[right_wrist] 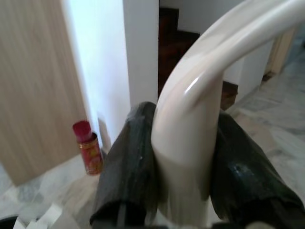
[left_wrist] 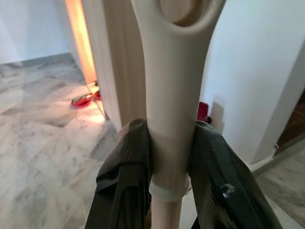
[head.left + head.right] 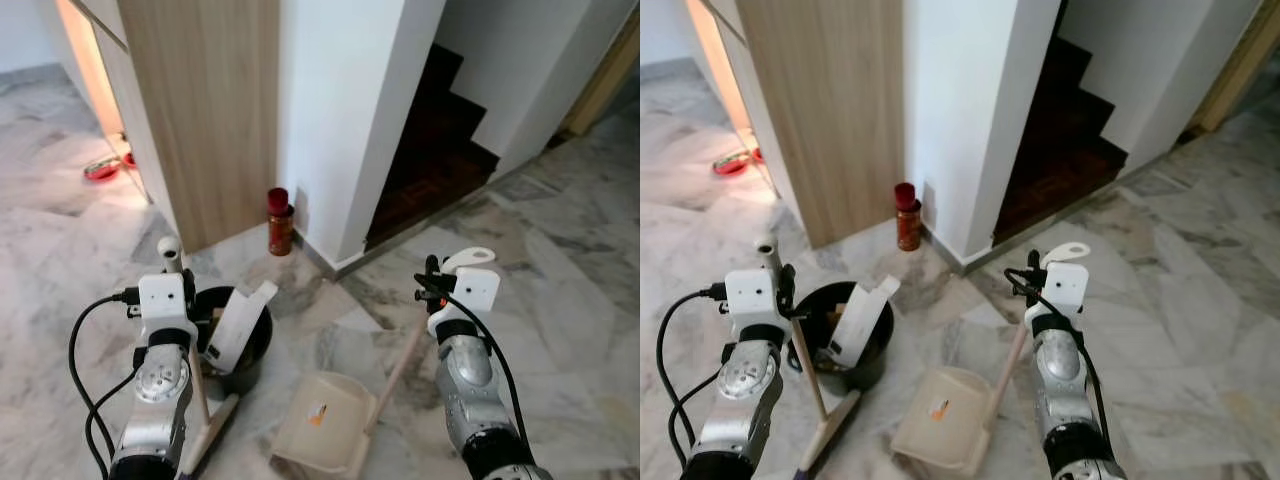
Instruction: Sweep floor
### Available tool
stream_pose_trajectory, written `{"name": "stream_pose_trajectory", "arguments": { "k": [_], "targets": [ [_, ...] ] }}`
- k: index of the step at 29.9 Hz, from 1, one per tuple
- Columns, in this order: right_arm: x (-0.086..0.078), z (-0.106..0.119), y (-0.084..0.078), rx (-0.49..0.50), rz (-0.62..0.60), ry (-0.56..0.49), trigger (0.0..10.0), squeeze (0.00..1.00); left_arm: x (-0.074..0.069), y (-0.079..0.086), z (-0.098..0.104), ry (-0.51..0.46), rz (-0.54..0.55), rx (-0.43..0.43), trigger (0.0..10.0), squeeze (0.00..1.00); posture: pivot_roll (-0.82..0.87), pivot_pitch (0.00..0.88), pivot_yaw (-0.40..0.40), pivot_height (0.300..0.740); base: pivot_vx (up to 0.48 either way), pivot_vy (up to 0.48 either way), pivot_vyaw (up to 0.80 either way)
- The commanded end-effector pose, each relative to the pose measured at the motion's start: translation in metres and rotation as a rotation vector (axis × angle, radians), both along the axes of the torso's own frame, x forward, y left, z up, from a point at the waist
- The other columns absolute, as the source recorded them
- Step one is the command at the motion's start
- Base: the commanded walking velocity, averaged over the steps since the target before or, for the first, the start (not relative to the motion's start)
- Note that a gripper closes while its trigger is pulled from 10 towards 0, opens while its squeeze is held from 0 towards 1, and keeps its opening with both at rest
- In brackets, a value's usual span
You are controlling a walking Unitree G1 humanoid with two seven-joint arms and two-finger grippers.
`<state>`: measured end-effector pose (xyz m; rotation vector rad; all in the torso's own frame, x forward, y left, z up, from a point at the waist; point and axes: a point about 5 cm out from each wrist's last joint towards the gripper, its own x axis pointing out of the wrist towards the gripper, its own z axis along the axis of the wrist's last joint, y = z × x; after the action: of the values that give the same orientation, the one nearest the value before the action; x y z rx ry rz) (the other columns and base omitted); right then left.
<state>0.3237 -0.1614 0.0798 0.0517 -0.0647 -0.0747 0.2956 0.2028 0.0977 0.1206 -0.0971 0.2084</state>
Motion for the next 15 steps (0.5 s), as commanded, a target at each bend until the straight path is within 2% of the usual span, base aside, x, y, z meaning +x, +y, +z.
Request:
{"name": "stream_pose_trajectory", "arguments": {
  "k": [1, 6, 15],
  "targets": [
    [0.0023, 0.0047, -0.0072, -0.003, -0.029, -0.020, 10.0, 0.00, 0.0053, -0.0081, 0.0120, -0.052, -0.033, 0.018, 10.0, 0.00, 0.04, 0.033, -0.075, 0.740, 0.000, 0.000, -0.80],
    [0.0028, 0.0057, -0.0087, -0.008, -0.038, -0.023, 10.0, 0.00, 0.0071, -0.0090, 0.0133, -0.051, -0.041, 0.037, 10.0, 0.00, 0.04, 0.046, -0.069, 0.740, 0.000, 0.000, -0.80],
    [0.0017, 0.0058, -0.0147, -0.014, -0.052, -0.025, 10.0, 0.00, 0.0066, -0.0098, 0.0136, -0.054, -0.033, 0.019, 10.0, 0.00, 0.03, 0.058, -0.074, 0.740, 0.000, 0.000, -0.79]
  ]
}}
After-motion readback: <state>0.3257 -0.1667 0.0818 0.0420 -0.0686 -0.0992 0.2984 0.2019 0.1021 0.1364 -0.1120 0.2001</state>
